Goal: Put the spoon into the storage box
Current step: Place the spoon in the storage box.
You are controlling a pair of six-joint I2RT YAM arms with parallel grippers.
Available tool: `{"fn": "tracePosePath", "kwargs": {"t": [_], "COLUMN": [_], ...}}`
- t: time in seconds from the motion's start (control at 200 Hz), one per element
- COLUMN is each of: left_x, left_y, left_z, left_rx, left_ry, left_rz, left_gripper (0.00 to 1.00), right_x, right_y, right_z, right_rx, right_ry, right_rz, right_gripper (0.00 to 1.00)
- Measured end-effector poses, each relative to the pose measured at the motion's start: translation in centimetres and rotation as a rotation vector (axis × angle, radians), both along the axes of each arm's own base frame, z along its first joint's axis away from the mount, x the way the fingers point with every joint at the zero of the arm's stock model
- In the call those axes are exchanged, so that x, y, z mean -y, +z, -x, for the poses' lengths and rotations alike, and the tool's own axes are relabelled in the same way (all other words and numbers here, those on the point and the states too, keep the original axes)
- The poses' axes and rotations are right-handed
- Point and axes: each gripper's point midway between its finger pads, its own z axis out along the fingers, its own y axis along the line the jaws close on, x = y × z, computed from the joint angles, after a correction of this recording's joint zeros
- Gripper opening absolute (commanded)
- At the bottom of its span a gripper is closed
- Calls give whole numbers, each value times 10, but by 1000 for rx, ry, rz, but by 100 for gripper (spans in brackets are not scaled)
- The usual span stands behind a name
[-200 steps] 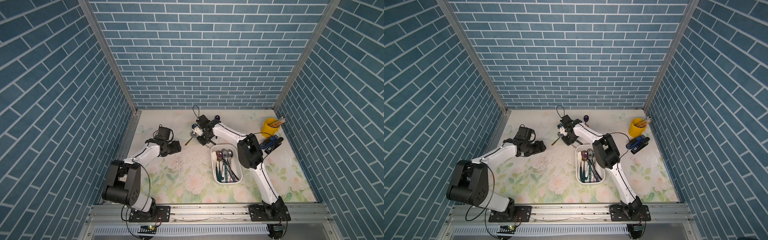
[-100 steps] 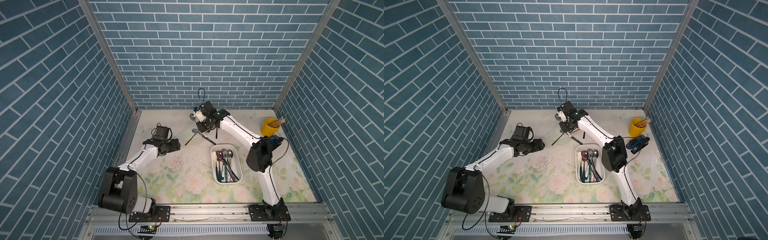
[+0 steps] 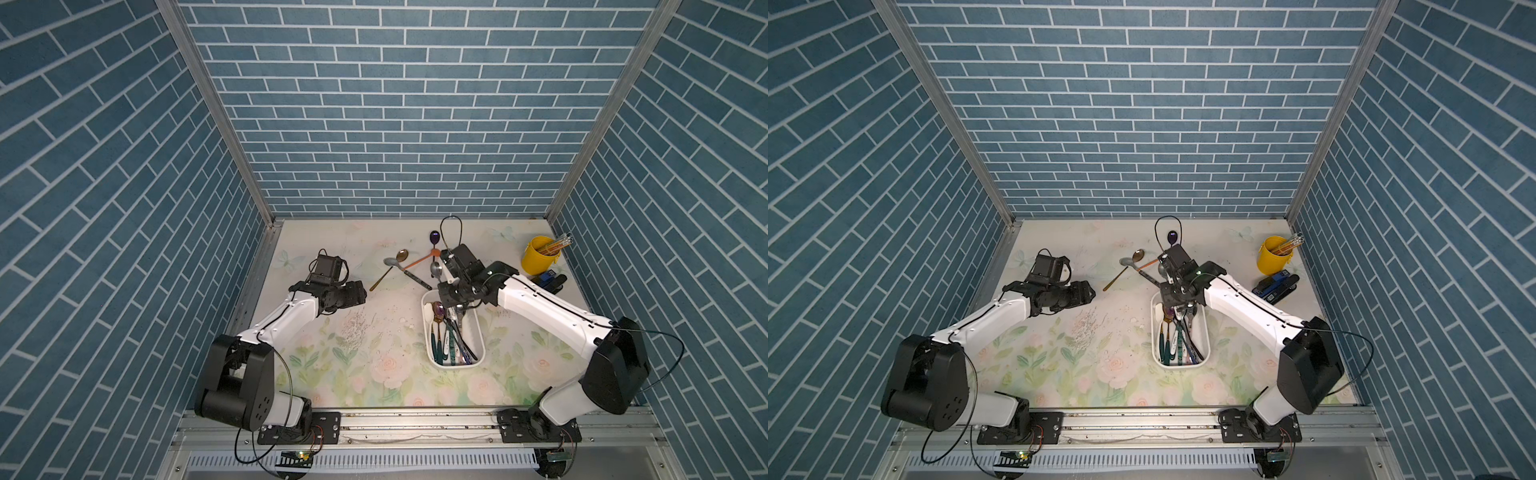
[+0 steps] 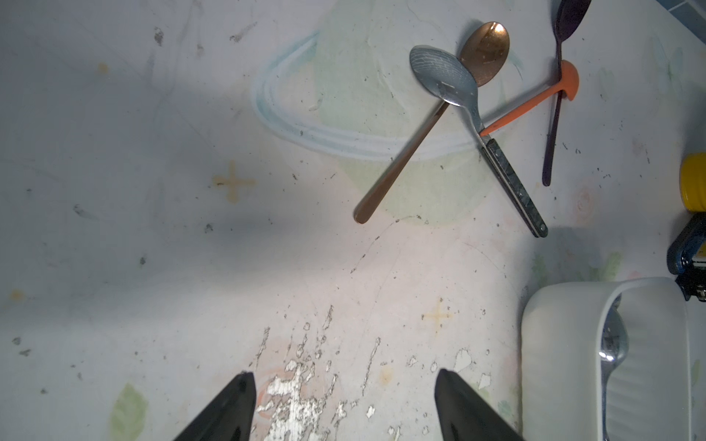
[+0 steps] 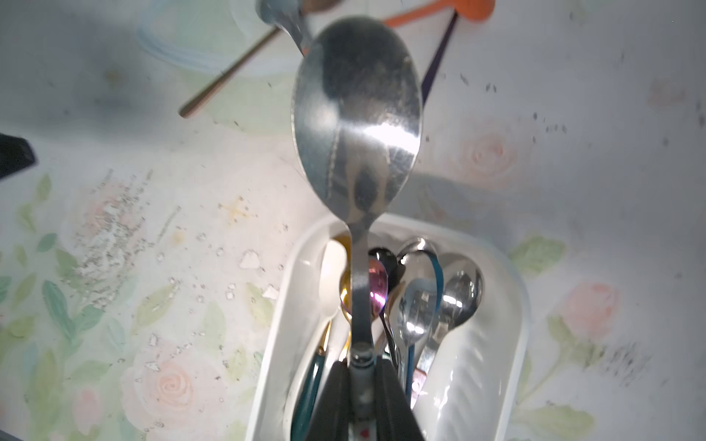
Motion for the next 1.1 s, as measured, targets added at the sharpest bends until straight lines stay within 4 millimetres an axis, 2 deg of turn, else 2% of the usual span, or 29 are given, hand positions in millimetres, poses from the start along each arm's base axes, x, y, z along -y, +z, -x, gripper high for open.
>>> {"fn": "tracePosePath", "kwargs": {"t": [0.17, 0.585, 0.84, 0.915, 0.995, 1.1], "left_x": [4, 4, 3, 3, 4, 4], "left_y": [-2, -3, -11, -12, -13, -14], "left_z": [1, 1, 2, 1, 0, 0], "left_rx": [-5, -11, -34, -37, -39, -42], "left_ry": [-10, -3, -2, -2, -2, -2], "left_rz": [-1, -4, -11, -12, -13, -14], "left_gripper": [80, 80, 80, 80, 80, 80], "right_x": [16, 15, 17, 16, 15, 13], "right_y": [-28, -65, -89, -92, -92, -80], "right_z": [17, 29, 40, 39, 38, 31], "right_rx": [-48, -83, -136, -140, -142, -123], "right_ry": [-55, -79, -80, -78, -76, -72], "right_rz": [8, -20, 11, 15, 24, 40], "right_gripper": [0, 0, 5, 9, 20, 29]}}
